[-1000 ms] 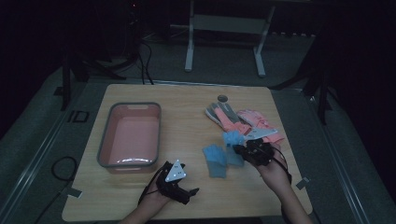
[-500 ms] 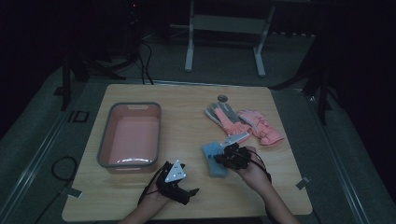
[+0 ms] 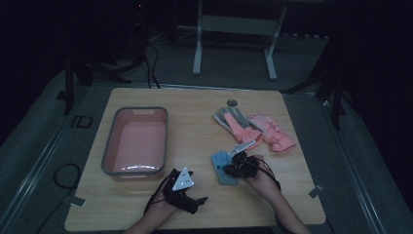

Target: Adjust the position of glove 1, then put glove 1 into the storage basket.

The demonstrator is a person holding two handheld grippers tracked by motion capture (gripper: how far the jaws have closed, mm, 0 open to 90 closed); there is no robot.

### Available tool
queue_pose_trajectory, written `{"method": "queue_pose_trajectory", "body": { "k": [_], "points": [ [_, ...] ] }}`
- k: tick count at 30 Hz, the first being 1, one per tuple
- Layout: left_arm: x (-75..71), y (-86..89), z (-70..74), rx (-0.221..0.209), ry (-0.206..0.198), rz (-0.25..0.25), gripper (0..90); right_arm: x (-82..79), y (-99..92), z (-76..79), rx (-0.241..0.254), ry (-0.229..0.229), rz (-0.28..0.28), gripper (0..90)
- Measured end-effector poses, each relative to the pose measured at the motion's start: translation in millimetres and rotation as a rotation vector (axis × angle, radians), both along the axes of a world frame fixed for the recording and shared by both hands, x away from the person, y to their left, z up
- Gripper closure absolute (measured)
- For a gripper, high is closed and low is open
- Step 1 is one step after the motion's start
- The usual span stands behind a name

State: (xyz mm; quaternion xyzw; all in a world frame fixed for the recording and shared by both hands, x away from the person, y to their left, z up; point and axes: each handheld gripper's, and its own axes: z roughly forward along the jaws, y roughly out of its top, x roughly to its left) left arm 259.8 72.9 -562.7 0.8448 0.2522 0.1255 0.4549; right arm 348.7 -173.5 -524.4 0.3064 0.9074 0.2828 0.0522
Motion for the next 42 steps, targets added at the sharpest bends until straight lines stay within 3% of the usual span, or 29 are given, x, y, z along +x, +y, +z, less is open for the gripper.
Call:
{"method": "queue_pose_trajectory", "body": {
  "k": [4, 7, 10, 12, 14, 18, 19, 21, 23, 25, 27, 29, 31, 34, 35, 36, 39, 42],
  "points": [
    [-0.6, -0.7, -0.2, 0.011, -0.003, 0.005, 0.3, -0.6, 0.4, -2.4, 0.001, 0.0, 0.001, 80.7],
    [-1.0, 0.1, 0.0, 0.001, -0.008, 0.013, 0.3, -3.4, -0.3, 3.3, 0.003, -0.016, -0.006, 70.2],
    [-0.8, -1.2, 0.2, -0.001, -0.02, 0.061, 0.3, -6.8, -4.8, 11.9, 0.027, -0.043, -0.013, 58.4],
    [-0.2, -1.2, 0.3, -0.005, -0.022, 0.048, 0.3, -8.2, -9.7, 18.0, 0.049, -0.066, -0.022, 49.8],
    [-0.4, -2.8, 0.2, 0.01, -0.044, 0.034, 0.3, -8.5, -15.7, 22.5, 0.095, -0.056, -0.029, 37.2],
    [0.3, -5.5, 1.9, 0.045, -0.089, 0.02, 0.4, -7.5, -27.5, 24.7, 0.166, -0.005, -0.021, 25.7],
    [0.3, -5.5, 1.9, 0.045, -0.089, 0.02, 0.4, -7.5, -27.5, 24.7, 0.166, -0.005, -0.021, 25.7],
    [0.8, -6.2, 3.0, 0.054, -0.079, 0.027, 0.4, -7.5, -33.5, 24.9, 0.176, -0.014, -0.008, 17.6],
    [3.3, -7.7, 7.7, 0.057, 0.006, 0.005, 0.4, -6.7, -38.3, 26.4, 0.198, -0.028, -0.01, 17.9],
    [3.4, -8.6, 9.0, 0.047, 0.018, -0.005, 0.3, -6.6, -40.9, 27.7, 0.223, -0.045, -0.007, 17.6],
    [6.5, -15.3, 14.6, 0.049, 0.047, -0.066, 0.3, -6.0, -47.7, 34.6, 0.25, -0.098, -0.007, 14.1],
    [8.2, -18.0, 18.0, 0.028, 0.033, -0.103, 0.3, -5.2, -50.6, 37.9, 0.264, -0.106, -0.008, 14.1],
    [10.1, -21.2, 21.8, 0.012, 0.018, -0.145, 0.4, -3.4, -54.0, 40.2, 0.29, -0.083, -0.017, 14.1],
    [11.4, -29.5, 25.8, 0.052, -0.038, -0.187, 0.4, 0.6, -57.9, 41.0, 0.317, -0.049, -0.038, 14.0],
    [11.9, -31.3, 27.2, 0.061, -0.06, -0.196, 4.6, 1.9, -58.9, 40.8, 0.323, -0.049, -0.048, 13.9],
    [12.9, -33.4, 28.4, 0.061, -0.07, -0.208, 10.0, 2.7, -59.1, 40.9, 0.328, -0.047, -0.059, 13.6],
    [18.1, -39.8, 31.4, 0.076, -0.078, -0.238, 12.1, 5.4, -59.9, 39.5, 0.374, -0.019, -0.05, 12.7],
    [23.0, -47.1, 33.1, 0.101, -0.099, -0.27, 15.3, 9.2, -56.4, 34.5, 0.345, -0.02, -0.051, 18.1]
  ]
}}
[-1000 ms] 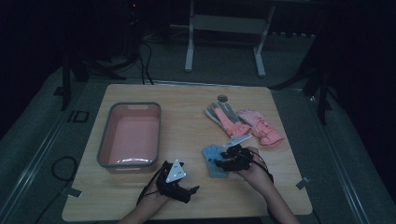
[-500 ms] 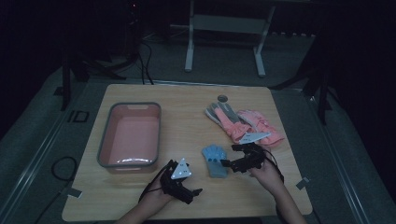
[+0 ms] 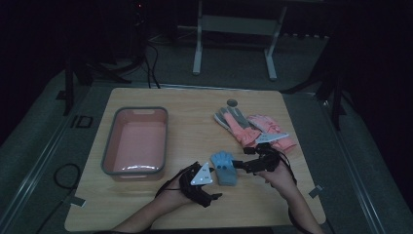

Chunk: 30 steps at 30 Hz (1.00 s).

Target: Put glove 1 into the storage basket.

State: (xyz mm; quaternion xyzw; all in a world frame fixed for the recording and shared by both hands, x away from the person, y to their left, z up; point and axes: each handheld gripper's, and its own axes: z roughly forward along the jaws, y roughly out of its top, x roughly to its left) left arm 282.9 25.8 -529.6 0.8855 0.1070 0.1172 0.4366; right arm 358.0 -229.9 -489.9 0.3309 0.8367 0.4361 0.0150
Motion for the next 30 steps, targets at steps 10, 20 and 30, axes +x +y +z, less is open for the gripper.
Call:
{"method": "queue_pose_trajectory", "body": {
  "k": [10, 20, 30],
  "points": [
    [12.2, -28.7, -10.4, 0.101, -0.104, -0.08, 30.1, 20.4, 24.4, -28.2, -0.106, 0.003, -0.088, 32.7],
    [19.6, -37.2, -22.8, 0.188, -0.127, -0.104, 48.2, 18.8, 34.5, -49.2, -0.147, 0.023, -0.099, 29.9],
    [25.7, -36.8, -23.3, 0.186, -0.107, -0.063, 70.2, 12.2, 35.1, -59.2, -0.163, 0.004, -0.078, 40.3]
  ]
}}
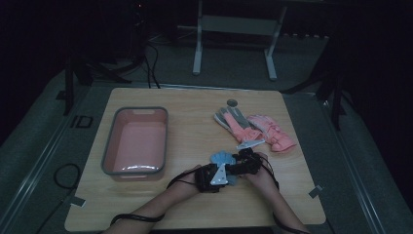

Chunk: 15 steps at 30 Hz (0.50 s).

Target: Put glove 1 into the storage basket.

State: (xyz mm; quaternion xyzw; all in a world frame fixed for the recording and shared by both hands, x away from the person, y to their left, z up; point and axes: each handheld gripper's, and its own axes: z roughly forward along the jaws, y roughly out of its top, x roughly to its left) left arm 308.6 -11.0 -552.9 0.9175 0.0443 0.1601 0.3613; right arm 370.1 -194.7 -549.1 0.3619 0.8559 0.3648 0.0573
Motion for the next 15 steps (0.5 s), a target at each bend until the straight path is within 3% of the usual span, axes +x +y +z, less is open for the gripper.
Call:
{"method": "queue_pose_trajectory", "body": {
  "k": [3, 6, 9, 15],
  "points": [
    [7.2, 1.8, 2.7, -0.017, 0.075, 0.01, 73.4, -1.7, -0.2, -0.5, 0.024, 0.014, 0.038, 54.1],
    [12.6, 2.7, 4.8, -0.015, 0.112, 0.001, 75.4, 0.5, -1.1, -2.7, 0.075, 0.066, 0.062, 70.2],
    [17.5, 3.5, 7.7, -0.018, 0.156, -0.004, 77.0, 4.4, -3.8, -4.9, 0.121, 0.122, 0.065, 76.4],
    [18.4, 4.7, 18.4, 0.009, 0.157, -0.003, 78.2, 3.2, -1.9, 3.2, 0.112, 0.09, 0.051, 79.9]
  ]
}}
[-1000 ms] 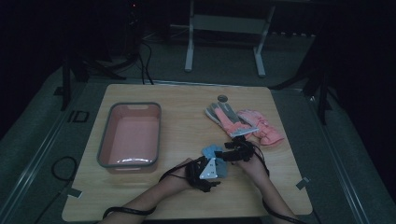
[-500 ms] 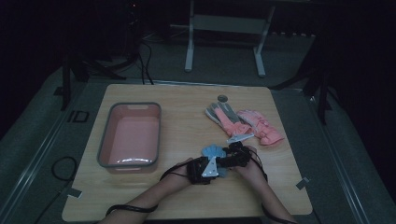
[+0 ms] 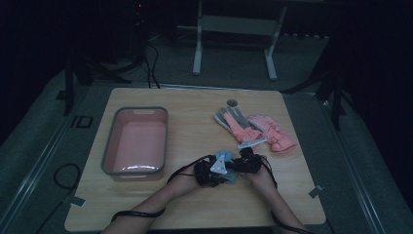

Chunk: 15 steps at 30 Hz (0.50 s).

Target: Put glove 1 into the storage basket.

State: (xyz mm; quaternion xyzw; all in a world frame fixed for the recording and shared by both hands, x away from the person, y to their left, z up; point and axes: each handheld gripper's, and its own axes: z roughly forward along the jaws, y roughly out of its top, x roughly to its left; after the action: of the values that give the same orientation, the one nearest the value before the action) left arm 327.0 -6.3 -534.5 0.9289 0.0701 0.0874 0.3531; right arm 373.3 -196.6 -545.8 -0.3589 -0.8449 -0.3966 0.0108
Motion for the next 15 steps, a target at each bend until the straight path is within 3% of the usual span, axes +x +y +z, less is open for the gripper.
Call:
{"method": "queue_pose_trajectory", "body": {
  "k": [5, 15],
  "points": [
    [-0.2, 6.9, 22.7, -0.003, -0.017, 0.013, 78.3, 1.4, 3.2, 23.1, 0.053, -0.037, -0.001, 80.5],
    [-1.3, 28.8, 66.4, 0.018, -0.066, 0.024, 78.3, 6.9, 22.0, 64.4, 0.094, -0.106, 0.038, 81.7]
  ]
}}
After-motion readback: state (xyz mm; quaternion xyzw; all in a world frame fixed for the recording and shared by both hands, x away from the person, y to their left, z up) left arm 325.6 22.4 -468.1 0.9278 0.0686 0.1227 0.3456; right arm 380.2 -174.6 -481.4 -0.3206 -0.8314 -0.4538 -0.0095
